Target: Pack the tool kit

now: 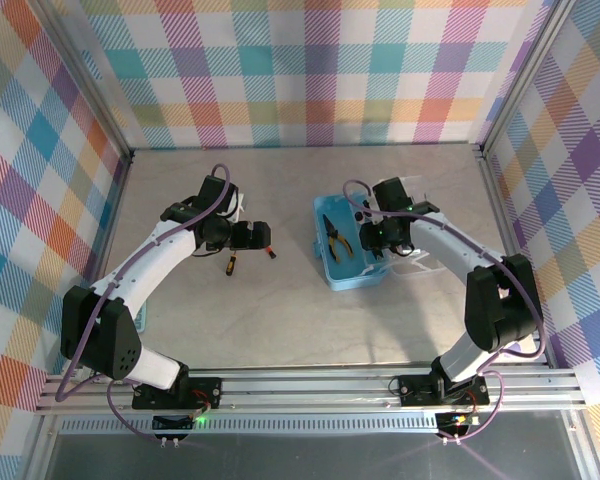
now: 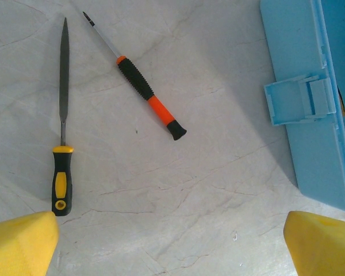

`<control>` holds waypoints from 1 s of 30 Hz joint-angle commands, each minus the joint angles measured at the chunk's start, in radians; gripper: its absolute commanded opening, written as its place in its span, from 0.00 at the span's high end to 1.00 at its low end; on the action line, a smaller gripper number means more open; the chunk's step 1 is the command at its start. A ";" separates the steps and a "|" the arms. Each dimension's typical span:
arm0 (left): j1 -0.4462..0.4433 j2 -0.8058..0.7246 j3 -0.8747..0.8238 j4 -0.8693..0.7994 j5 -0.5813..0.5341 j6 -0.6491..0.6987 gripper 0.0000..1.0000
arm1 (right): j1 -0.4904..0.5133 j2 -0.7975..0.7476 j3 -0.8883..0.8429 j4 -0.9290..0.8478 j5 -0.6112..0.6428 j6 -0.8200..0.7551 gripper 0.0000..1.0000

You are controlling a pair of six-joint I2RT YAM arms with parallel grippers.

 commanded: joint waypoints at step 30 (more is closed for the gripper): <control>0.059 0.418 0.019 -0.026 -0.265 0.044 0.44 | 0.035 -0.235 0.124 -0.127 -0.124 -0.035 0.01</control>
